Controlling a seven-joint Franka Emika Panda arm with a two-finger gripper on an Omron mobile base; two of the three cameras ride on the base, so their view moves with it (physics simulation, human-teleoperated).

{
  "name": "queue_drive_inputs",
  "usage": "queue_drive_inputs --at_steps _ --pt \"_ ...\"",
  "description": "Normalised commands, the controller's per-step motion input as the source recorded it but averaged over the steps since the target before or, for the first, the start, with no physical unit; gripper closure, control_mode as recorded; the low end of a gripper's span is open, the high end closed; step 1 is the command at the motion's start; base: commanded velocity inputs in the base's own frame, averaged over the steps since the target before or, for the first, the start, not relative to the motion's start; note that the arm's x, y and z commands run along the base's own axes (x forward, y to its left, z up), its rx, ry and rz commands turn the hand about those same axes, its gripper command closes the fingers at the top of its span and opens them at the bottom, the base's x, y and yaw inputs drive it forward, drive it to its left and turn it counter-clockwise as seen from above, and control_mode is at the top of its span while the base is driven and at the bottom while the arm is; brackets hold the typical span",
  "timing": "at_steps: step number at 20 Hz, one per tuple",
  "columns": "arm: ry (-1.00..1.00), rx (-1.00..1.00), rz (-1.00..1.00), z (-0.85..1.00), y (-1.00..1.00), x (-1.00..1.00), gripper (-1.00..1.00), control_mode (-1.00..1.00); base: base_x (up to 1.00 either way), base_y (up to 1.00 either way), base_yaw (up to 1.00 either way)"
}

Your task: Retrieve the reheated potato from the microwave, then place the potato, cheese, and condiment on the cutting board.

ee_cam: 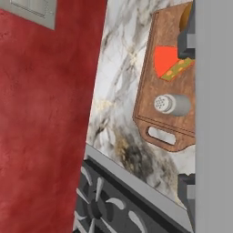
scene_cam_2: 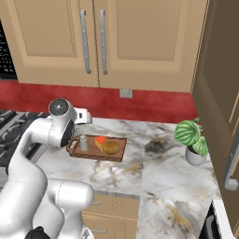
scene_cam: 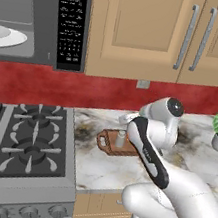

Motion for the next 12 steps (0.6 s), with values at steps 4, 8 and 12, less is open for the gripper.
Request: queue_drive_inputs --at_steps 4,8,12 --pt "-0.11 0.00 0.00 0.25 -0.01 -0.46 -1.00 -1.00 0.00 0.00 0.00" --pt "0.00 0.00 0.00 0.50 -0.04 -0.46 -1.00 -1.00 0.00 0.00 0.00" --pt "0.04 0.00 -0.01 0.55 -0.08 -0.48 -1.00 -1.00 0.00 0.00 0.00"
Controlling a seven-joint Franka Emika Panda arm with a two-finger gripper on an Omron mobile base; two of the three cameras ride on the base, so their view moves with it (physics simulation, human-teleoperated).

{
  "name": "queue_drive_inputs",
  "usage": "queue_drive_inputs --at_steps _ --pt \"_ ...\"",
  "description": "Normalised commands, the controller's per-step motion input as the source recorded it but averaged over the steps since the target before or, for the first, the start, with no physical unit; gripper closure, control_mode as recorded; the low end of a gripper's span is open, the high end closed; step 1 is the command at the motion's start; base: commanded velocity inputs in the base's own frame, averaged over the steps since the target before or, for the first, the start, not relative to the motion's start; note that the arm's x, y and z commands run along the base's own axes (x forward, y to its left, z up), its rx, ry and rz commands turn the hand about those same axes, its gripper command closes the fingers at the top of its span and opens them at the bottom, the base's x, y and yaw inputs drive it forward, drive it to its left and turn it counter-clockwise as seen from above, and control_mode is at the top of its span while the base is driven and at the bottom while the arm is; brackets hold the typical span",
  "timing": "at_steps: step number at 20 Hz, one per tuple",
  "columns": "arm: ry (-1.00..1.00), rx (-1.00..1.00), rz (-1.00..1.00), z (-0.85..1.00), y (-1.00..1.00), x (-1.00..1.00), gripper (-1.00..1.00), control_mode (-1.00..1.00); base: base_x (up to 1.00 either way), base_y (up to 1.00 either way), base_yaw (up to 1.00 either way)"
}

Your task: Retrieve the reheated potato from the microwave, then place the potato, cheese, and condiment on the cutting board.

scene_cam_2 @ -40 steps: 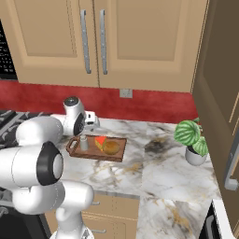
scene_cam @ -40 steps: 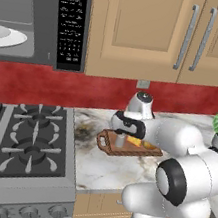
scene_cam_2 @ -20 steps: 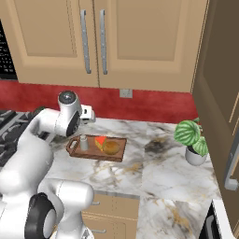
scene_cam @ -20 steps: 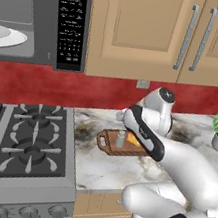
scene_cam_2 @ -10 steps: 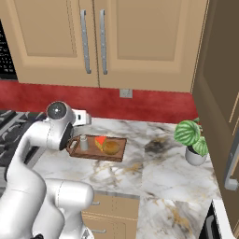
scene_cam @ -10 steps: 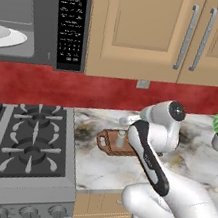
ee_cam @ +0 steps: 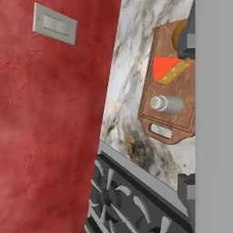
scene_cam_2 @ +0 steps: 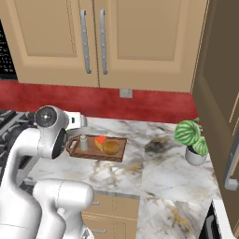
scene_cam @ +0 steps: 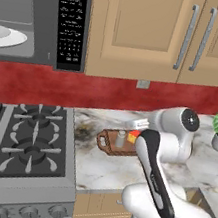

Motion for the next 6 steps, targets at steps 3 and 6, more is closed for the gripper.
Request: queue_drive_inputs --at_steps 3,6 --pt "0.02 0.00 -0.02 0.46 -0.10 -0.53 -1.00 -1.00 0.00 0.00 0.00" --pt "0.00 -0.02 -0.01 0.28 -0.13 -0.60 -1.00 -1.00 0.00 0.00 0.00"
